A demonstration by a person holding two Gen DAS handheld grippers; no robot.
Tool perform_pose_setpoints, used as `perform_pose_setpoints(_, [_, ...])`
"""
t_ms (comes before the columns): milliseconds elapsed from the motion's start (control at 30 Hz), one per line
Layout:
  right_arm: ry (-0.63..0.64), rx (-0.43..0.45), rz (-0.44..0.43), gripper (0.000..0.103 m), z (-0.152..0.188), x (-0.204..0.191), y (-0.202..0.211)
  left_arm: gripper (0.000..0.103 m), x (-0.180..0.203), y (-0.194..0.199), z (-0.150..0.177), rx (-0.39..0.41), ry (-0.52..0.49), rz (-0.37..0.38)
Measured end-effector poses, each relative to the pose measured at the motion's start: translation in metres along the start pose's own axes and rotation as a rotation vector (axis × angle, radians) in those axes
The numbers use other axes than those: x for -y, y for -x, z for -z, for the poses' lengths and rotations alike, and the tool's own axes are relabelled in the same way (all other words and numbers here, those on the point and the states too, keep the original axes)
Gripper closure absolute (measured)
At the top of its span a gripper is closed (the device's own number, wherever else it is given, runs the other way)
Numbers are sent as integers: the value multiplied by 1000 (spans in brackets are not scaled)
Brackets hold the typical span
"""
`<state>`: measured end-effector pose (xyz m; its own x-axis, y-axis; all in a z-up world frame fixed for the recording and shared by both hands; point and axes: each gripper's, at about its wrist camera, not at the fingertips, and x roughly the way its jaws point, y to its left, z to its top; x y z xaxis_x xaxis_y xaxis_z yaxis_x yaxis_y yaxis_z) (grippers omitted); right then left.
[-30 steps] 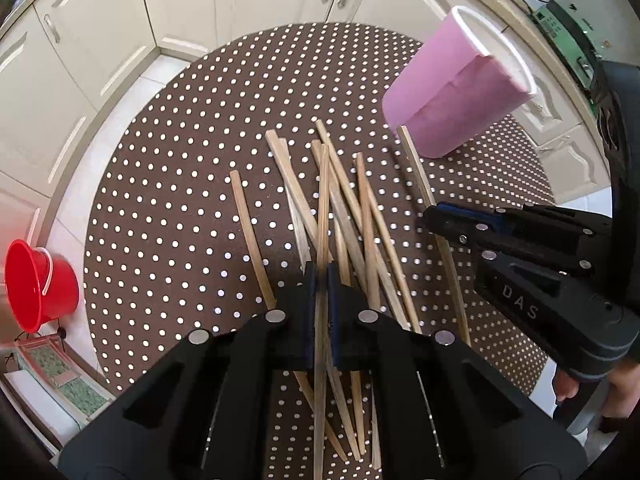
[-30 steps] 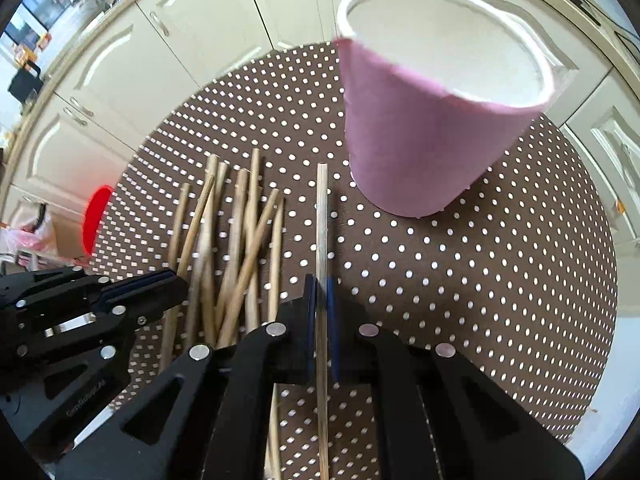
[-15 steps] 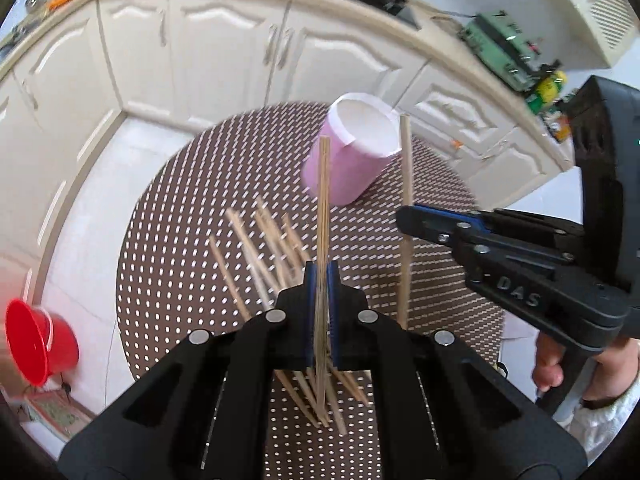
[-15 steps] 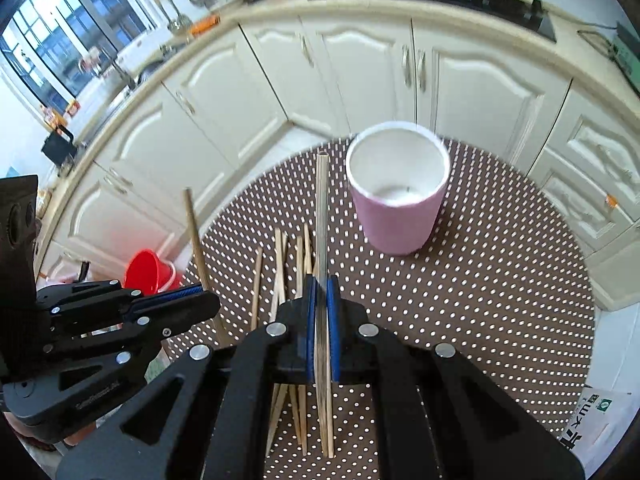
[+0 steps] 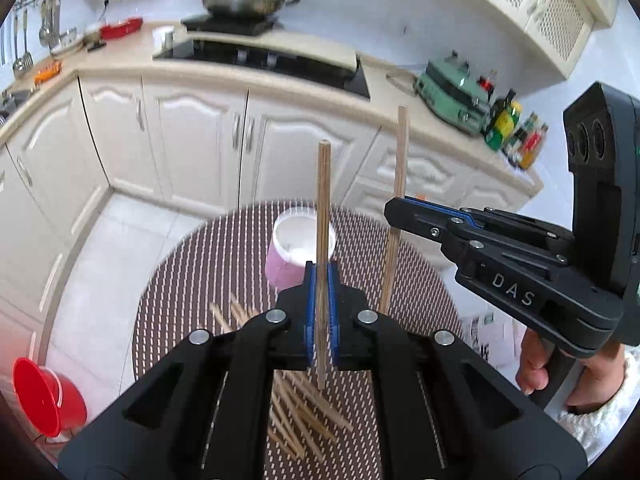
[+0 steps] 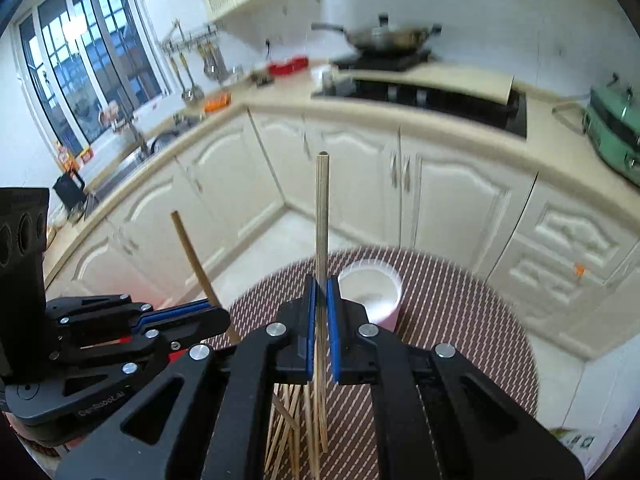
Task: Organize utensils
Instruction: 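Lift the chopsticks over the pink cup and open both tools to drop them in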
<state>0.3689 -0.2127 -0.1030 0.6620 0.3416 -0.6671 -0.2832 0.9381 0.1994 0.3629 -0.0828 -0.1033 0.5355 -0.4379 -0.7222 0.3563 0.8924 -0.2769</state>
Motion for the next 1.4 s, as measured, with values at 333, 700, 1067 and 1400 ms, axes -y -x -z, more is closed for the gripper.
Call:
perform_pose_setpoints(333, [22, 156, 19, 99, -53, 33, -19, 97, 7, -8, -67, 174, 31, -56])
perform_pose_setpoints(700, [-23, 194, 14, 98, -56, 59, -71, 97, -13, -66, -71, 171, 120, -133])
perform_pose_setpoints(1067, [-114, 56, 29, 98, -8, 79, -94, 97, -15, -99, -33, 40, 104, -125])
perform_pose_setpoints(1400, [-176, 16, 53, 95, 14, 81, -81, 96, -14, -101, -16, -29, 104, -125])
